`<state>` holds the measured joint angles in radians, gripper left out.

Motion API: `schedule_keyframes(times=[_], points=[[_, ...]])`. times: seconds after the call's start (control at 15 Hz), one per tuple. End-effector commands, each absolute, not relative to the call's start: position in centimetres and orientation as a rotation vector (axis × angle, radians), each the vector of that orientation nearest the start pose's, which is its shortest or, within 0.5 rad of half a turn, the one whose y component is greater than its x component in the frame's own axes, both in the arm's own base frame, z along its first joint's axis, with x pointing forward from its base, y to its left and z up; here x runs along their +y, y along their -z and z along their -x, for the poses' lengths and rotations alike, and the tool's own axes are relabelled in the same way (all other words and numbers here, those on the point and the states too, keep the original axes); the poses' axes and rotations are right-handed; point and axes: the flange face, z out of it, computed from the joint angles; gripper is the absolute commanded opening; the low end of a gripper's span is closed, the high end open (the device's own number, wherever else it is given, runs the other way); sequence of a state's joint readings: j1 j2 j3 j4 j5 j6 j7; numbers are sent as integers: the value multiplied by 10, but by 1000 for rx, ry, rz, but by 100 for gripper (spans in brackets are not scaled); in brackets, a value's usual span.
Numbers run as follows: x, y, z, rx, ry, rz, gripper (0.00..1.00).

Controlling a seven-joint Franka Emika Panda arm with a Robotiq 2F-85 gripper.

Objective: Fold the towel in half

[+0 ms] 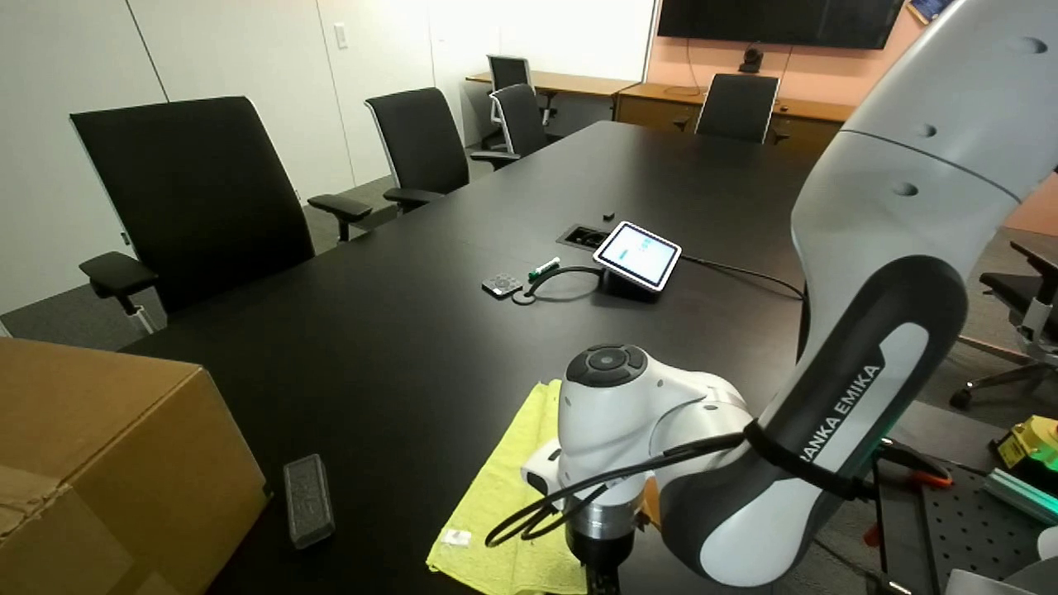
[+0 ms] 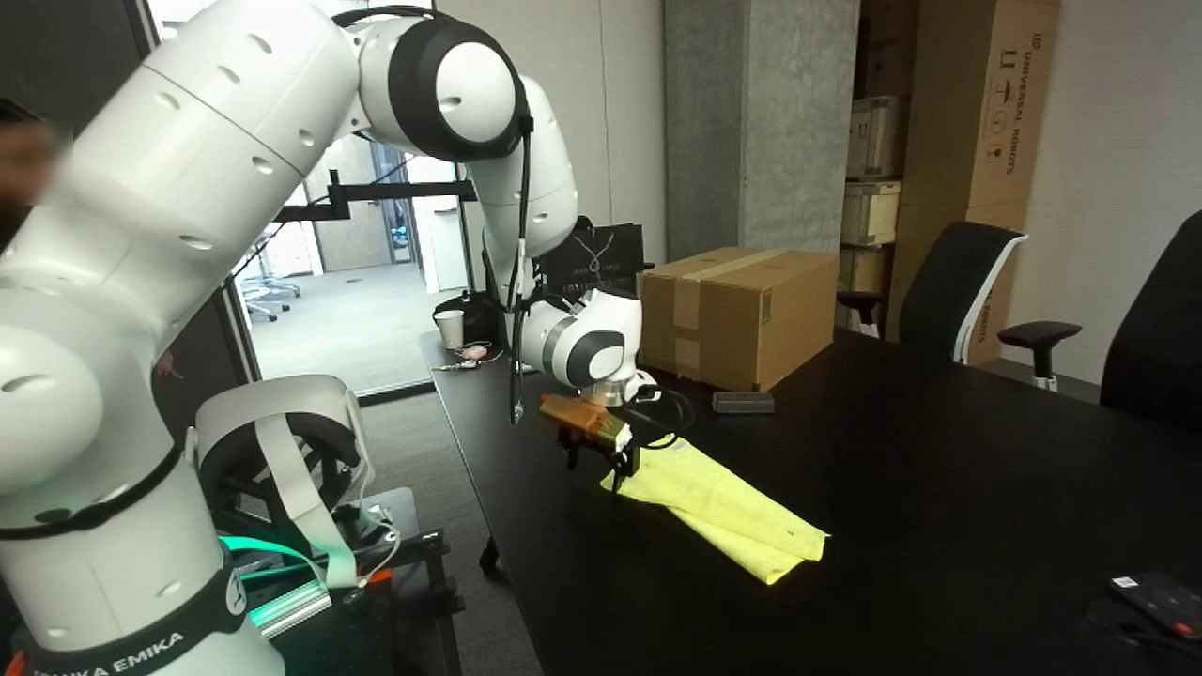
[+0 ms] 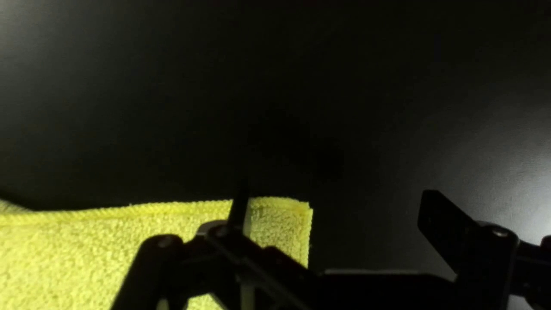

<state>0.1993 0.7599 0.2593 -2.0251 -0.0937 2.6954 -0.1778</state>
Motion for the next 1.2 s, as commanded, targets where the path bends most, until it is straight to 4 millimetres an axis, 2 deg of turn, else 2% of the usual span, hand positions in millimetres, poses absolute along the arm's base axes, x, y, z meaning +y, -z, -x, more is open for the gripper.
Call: schedule_keyframes(times=[0.0, 0.73, 1.13], points=[[262, -79, -522, -974, -67, 2850, 100], [249, -64, -532, -926, -95, 2862, 100], [246, -65, -537, -887, -91, 2879, 100]])
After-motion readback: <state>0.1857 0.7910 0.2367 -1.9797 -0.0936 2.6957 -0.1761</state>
